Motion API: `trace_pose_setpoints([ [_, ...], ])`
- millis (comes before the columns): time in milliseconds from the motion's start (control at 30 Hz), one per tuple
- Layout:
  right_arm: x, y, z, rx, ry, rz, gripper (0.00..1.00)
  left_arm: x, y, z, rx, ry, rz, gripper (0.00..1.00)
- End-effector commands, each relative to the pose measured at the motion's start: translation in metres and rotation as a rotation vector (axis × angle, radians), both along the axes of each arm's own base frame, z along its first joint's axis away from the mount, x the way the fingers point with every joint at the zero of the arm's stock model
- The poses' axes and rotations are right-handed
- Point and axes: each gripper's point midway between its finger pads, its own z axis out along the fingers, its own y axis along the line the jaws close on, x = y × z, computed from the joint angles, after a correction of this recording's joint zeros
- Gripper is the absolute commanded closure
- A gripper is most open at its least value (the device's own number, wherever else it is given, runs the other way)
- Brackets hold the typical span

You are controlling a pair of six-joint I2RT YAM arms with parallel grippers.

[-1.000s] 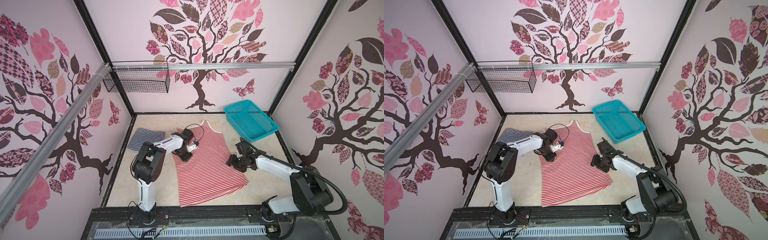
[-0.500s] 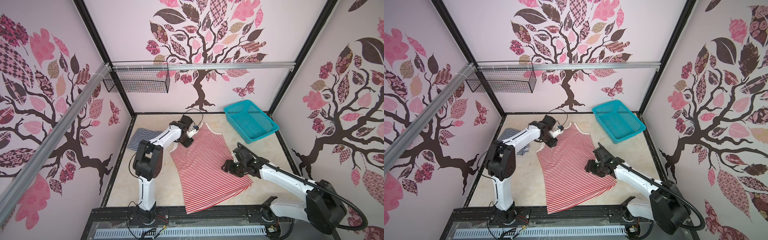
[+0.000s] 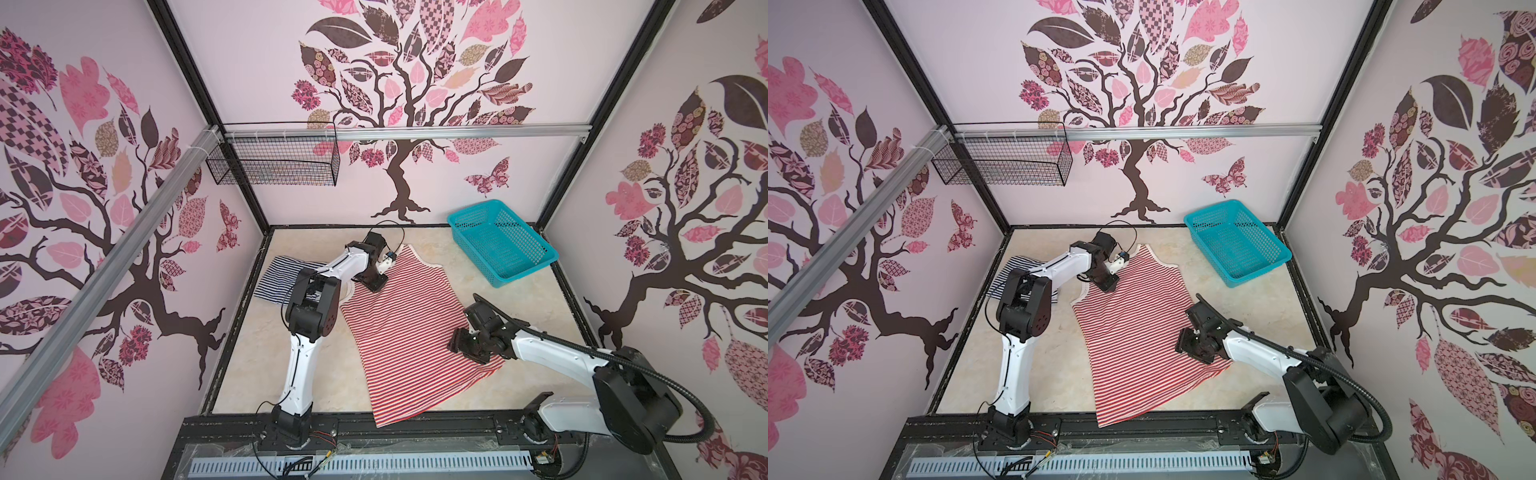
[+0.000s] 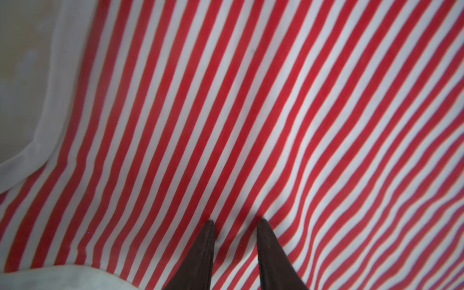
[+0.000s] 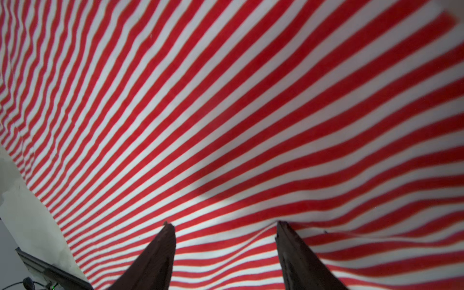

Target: Fold and stack the tank tops

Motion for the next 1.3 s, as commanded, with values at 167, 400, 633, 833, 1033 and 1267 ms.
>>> trace_pose_setpoints([
  [167, 0.045, -0.04, -0.02, -0.18, 0.042, -0.016, 0.33, -0.072, 0.03, -0.021, 0.048, 0.114, 0.022, 0.69],
  [400, 0.112, -0.046, -0.024, -0.281, 0.025, 0.003, 0.33, -0.131, 0.036, -0.019, -0.007, 0.204, 0.011, 0.69],
  [633, 0.183, -0.031, -0.038, -0.216, 0.036, 0.027, 0.33, -0.169, 0.031, -0.015, -0.027, 0.238, -0.013, 0.69],
  [833, 0.225, -0.022, -0.005, -0.234, -0.017, 0.052, 0.32, -0.177, 0.019, -0.002, -0.071, 0.248, -0.012, 0.69],
  [1033, 0.245, -0.025, 0.059, -0.223, -0.198, 0.005, 0.31, -0.136, 0.029, 0.028, -0.07, 0.096, 0.047, 0.69],
  [1267, 0.307, -0.017, 0.057, -0.264, -0.22, -0.011, 0.31, -0.113, 0.032, 0.043, -0.095, 0.052, 0.106, 0.69],
])
